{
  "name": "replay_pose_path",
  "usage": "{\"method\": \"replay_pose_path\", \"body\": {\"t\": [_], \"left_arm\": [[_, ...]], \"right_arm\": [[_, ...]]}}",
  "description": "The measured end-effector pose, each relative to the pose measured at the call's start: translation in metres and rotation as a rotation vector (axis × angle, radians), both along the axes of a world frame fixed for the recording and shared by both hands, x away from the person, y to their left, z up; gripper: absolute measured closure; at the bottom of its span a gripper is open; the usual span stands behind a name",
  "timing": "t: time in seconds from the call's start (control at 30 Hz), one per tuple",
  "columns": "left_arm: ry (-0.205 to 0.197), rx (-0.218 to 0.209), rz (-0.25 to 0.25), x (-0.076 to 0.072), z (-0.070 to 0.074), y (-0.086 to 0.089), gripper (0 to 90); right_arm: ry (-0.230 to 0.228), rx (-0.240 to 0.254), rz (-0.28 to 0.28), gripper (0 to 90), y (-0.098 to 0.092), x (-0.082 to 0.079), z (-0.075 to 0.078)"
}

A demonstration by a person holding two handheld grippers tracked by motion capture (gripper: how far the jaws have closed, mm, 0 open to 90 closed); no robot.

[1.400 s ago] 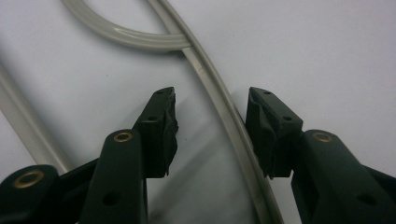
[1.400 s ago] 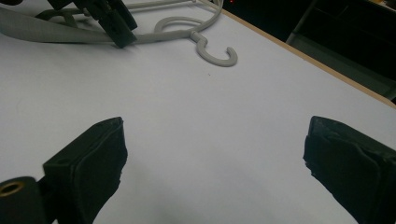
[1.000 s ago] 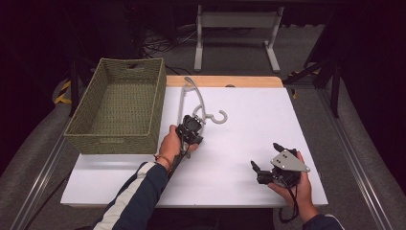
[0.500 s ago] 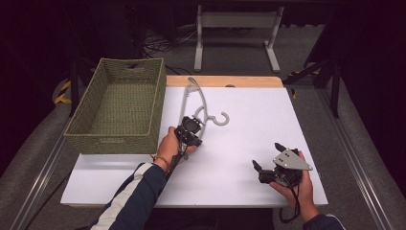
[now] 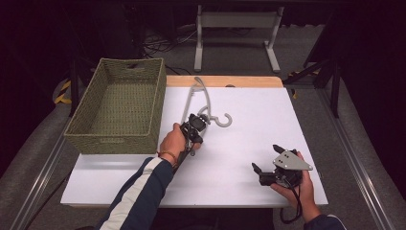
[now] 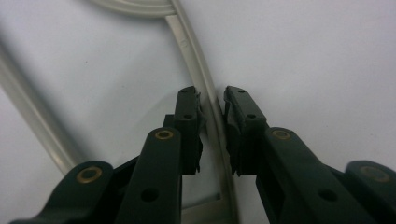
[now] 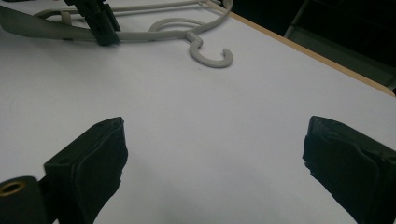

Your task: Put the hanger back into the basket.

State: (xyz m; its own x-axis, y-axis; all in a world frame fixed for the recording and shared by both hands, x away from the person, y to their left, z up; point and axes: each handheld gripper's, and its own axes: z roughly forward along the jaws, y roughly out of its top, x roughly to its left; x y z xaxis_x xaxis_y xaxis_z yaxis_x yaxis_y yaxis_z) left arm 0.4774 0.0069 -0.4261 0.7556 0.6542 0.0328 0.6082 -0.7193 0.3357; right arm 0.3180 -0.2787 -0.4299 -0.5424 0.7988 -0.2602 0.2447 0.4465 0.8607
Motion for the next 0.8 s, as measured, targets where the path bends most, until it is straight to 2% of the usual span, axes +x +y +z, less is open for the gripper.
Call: {"method": "replay_pose_path", "body": {"t": [0.1,0.17,0.2,0.27,0.33,0.43,0.47,0.5,0.53,0.63,0.73,0.8], "left_arm": [[-0.013,-0.011,-0.013,-0.002,-0.001,0.000,82.4],[-0.031,0.011,-0.033,-0.003,-0.001,-0.002,82.4],[-0.041,0.008,-0.039,-0.004,-0.001,-0.002,82.5],[-0.043,-0.003,-0.040,-0.004,-0.001,0.000,82.5],[-0.062,-0.023,-0.048,-0.004,-0.001,0.002,82.6],[-0.077,-0.043,-0.061,-0.003,-0.001,0.004,82.6],[-0.103,-0.069,-0.060,-0.005,0.001,0.004,82.5],[-0.103,-0.069,-0.060,-0.005,0.001,0.004,82.6],[-0.140,-0.081,-0.068,-0.006,0.006,0.004,82.6],[-0.201,-0.123,-0.071,-0.009,0.014,0.005,82.6],[-0.227,-0.158,-0.074,-0.011,0.022,0.006,82.7],[-0.236,-0.166,-0.080,-0.012,0.026,0.007,82.6]], "right_arm": [[0.004,0.005,-0.001,6.5,-0.002,0.001,-0.001],[0.008,0.009,-0.002,6.5,-0.002,0.001,-0.001],[0.007,0.008,-0.002,6.5,-0.002,0.001,-0.001],[0.003,0.007,0.000,6.5,-0.002,0.001,0.000],[-0.002,0.010,-0.002,6.5,-0.003,0.000,0.000],[0.009,0.009,-0.004,6.7,-0.004,0.001,-0.001],[0.011,0.007,-0.003,6.7,-0.004,0.002,-0.001],[0.011,0.007,-0.003,6.7,-0.004,0.002,-0.001],[0.010,0.006,-0.003,6.7,-0.004,0.002,-0.001],[0.007,0.010,-0.003,6.7,-0.005,0.001,-0.001],[0.004,0.014,-0.007,6.7,-0.006,0.001,0.000],[0.005,0.016,-0.006,6.7,-0.006,0.001,0.000]]}}
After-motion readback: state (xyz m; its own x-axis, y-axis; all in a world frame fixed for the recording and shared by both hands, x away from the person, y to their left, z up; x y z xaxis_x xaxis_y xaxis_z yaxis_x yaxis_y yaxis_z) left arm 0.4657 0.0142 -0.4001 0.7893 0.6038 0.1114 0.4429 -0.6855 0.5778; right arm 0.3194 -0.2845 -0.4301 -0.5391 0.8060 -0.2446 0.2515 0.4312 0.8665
